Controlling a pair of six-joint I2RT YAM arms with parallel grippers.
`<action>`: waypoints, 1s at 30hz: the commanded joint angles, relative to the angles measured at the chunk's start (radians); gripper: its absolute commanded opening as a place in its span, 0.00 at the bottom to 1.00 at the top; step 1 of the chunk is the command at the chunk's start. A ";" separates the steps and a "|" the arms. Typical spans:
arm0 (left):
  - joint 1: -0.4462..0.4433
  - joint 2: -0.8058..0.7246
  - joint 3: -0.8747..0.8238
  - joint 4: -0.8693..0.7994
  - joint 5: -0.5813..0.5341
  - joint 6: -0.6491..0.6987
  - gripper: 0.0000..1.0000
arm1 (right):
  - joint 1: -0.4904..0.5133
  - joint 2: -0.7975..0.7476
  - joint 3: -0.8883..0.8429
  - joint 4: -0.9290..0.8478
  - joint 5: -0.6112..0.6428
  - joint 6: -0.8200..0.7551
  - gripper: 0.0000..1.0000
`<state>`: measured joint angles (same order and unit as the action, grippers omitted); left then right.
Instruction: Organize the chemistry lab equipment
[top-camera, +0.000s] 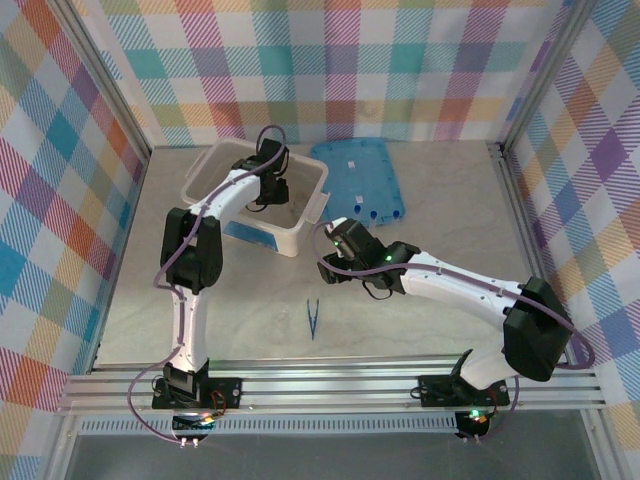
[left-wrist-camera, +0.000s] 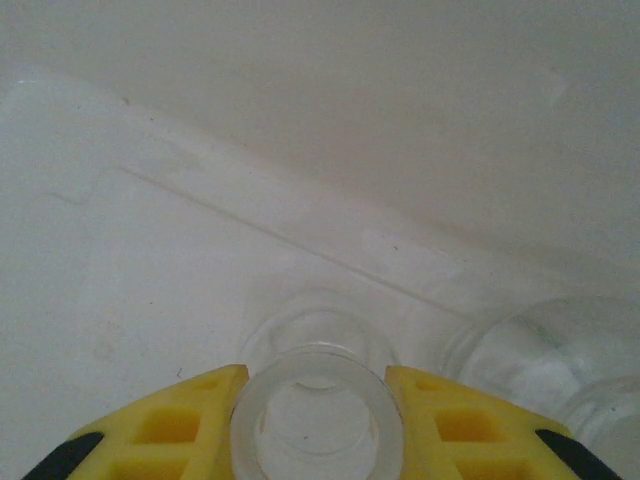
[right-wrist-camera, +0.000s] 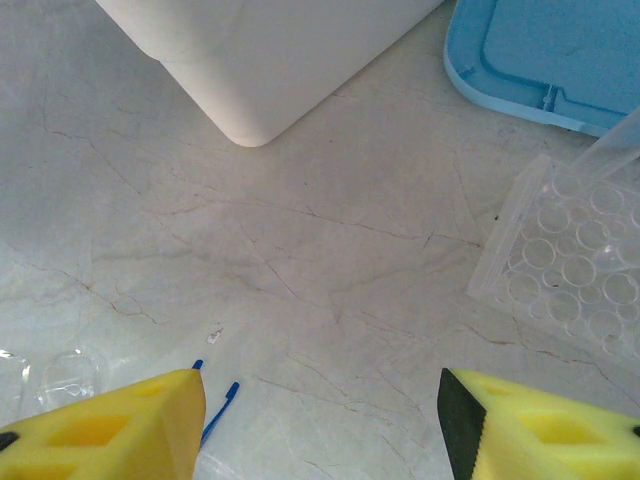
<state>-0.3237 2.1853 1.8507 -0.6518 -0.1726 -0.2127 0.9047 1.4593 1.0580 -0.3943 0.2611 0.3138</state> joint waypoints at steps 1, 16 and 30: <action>0.012 0.037 0.044 -0.032 0.028 -0.005 0.29 | 0.005 -0.005 0.007 -0.007 0.012 0.016 0.65; 0.012 -0.012 0.008 -0.029 0.046 -0.008 0.58 | 0.005 0.006 0.016 0.000 0.006 0.017 0.65; 0.010 -0.212 -0.062 -0.019 0.016 -0.022 0.64 | 0.005 0.003 0.034 -0.007 0.006 0.010 0.66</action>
<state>-0.3233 2.0789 1.8069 -0.6582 -0.1429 -0.2199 0.9047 1.4609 1.0622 -0.3943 0.2607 0.3241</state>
